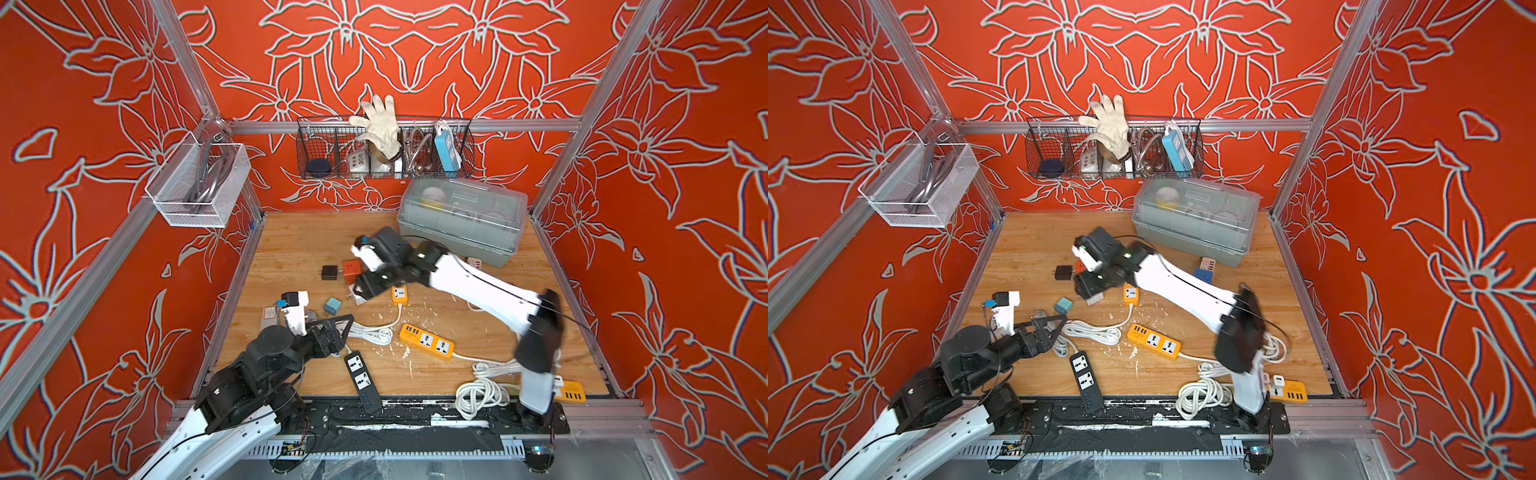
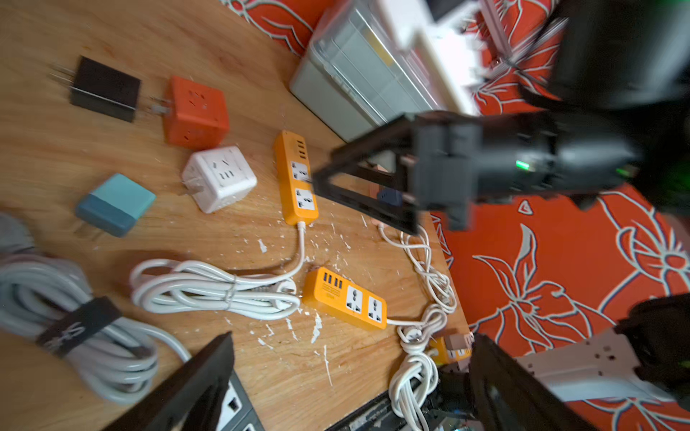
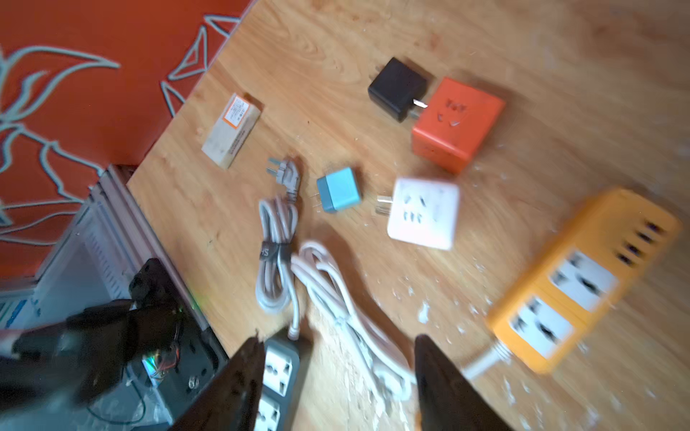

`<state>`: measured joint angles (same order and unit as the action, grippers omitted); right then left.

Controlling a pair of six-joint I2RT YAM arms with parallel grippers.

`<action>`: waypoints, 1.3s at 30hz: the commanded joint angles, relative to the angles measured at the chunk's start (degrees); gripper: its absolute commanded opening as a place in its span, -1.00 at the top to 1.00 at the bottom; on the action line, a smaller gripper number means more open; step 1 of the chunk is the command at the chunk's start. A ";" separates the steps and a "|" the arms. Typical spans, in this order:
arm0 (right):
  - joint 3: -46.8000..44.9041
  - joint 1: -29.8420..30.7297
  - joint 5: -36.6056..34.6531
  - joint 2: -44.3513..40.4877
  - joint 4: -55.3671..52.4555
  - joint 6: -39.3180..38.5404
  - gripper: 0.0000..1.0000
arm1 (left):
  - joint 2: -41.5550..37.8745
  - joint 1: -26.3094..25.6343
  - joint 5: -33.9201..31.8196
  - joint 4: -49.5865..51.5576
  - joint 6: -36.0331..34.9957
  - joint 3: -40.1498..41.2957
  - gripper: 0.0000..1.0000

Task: Pull the plug off the socket
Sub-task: Place the plug at the center of the board, then move the socket to the center of the board.

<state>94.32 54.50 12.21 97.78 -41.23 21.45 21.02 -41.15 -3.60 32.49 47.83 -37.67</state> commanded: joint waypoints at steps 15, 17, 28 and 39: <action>-57.02 -22.68 -9.81 -54.33 -3.21 20.67 -0.27 | 26.51 -0.33 21.23 -28.51 11.57 4.84 -0.93; -56.87 -22.93 -12.59 -54.24 -4.73 21.82 -0.27 | 26.58 -0.44 21.17 -27.89 11.88 5.05 -0.93; -51.39 -26.58 -21.79 -47.58 -8.07 12.94 -0.32 | 19.47 -0.44 17.85 -23.26 12.54 7.82 -0.95; -50.65 -41.33 -13.52 -43.08 -3.76 8.40 -0.39 | 16.55 -0.43 17.61 -21.04 12.54 8.67 -0.95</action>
<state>41.95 14.48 -0.05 54.43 -42.54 25.71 38.92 -41.32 14.61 10.28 60.71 -29.08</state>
